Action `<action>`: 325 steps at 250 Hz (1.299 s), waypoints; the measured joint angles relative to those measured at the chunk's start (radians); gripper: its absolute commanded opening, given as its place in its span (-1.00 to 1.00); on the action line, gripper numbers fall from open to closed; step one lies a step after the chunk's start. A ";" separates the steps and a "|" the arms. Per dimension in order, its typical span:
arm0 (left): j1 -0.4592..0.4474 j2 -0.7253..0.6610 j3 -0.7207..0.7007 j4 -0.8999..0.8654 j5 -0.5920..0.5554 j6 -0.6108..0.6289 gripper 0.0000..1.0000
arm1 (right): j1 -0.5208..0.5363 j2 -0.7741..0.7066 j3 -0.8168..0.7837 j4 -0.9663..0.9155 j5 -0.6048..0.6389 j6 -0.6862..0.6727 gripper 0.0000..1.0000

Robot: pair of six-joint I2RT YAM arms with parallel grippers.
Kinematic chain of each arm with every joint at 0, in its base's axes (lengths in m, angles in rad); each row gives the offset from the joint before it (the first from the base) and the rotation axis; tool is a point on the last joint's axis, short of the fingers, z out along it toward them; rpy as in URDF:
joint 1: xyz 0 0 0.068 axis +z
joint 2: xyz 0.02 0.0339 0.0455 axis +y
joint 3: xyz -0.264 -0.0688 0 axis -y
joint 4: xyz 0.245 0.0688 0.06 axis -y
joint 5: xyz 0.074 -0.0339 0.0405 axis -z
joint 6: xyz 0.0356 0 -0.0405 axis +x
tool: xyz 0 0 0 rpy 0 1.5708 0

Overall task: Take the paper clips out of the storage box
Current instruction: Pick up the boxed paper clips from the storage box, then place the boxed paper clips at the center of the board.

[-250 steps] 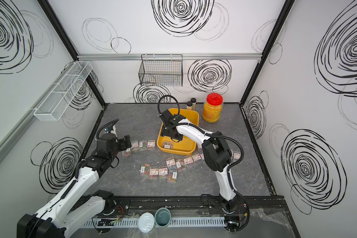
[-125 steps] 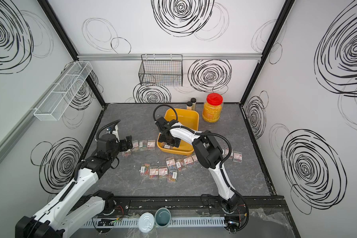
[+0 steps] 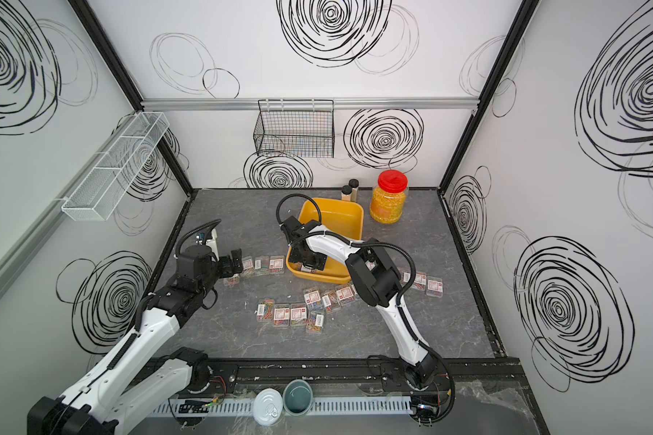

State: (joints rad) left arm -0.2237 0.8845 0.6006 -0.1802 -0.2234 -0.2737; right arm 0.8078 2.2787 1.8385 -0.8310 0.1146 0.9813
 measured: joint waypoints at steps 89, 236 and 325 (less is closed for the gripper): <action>0.003 0.000 0.000 -0.001 -0.001 0.004 0.99 | -0.010 -0.039 -0.055 0.036 0.051 -0.149 0.51; 0.031 0.026 0.000 0.005 -0.032 -0.003 0.99 | -0.031 -0.779 -0.667 0.308 -0.148 -1.081 0.36; 0.045 0.055 0.000 0.049 -0.031 -0.003 0.96 | 0.075 -0.780 -0.756 0.236 -0.192 -1.439 0.32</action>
State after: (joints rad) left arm -0.1783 0.9398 0.6006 -0.1310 -0.2546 -0.2764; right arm 0.8829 1.4982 1.0821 -0.5949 -0.0769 -0.4576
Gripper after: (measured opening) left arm 0.982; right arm 0.687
